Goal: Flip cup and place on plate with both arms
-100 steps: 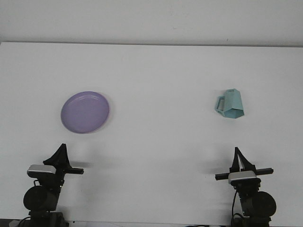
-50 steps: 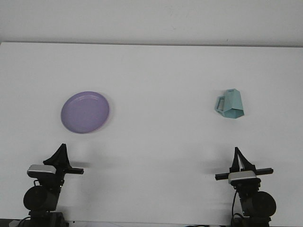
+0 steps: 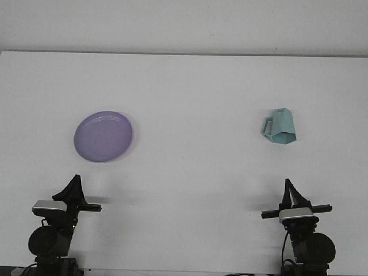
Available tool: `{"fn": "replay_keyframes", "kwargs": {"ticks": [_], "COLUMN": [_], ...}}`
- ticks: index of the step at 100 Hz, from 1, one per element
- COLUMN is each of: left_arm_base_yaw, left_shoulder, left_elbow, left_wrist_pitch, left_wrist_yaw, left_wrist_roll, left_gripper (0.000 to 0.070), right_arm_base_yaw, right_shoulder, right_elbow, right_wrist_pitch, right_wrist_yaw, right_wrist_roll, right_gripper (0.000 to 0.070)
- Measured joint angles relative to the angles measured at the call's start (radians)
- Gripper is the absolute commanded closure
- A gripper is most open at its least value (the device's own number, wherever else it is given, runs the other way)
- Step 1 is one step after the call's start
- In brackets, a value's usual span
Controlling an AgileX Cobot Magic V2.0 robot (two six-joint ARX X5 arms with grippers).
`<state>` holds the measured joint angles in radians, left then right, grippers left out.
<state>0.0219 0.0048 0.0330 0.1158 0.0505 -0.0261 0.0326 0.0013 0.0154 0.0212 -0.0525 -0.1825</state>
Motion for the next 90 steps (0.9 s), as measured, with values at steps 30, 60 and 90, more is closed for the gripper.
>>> {"fn": "replay_keyframes", "kwargs": {"ticks": [30,60,90], "left_arm_base_yaw": [0.0,0.0,0.0], "left_shoulder": [0.0,0.0,0.0], "left_elbow": [0.0,0.0,0.0], "left_wrist_pitch": [0.002,0.004,0.004], "left_wrist_yaw": [0.0,0.0,0.0], "left_wrist_roll": [-0.089,-0.151,-0.164], "left_gripper": [0.0689,0.0689,0.0688], "right_arm_base_yaw": [0.0,0.0,-0.01], "right_shoulder": [0.0,0.074,0.457], "right_elbow": [0.0,0.182,0.36], "right_wrist_pitch": [0.061,0.0,0.022], "right_wrist_yaw": [-0.001,0.13,0.229], "right_wrist_roll": [0.291,0.449,0.187], "right_gripper": [0.07,0.07,0.0682]}}
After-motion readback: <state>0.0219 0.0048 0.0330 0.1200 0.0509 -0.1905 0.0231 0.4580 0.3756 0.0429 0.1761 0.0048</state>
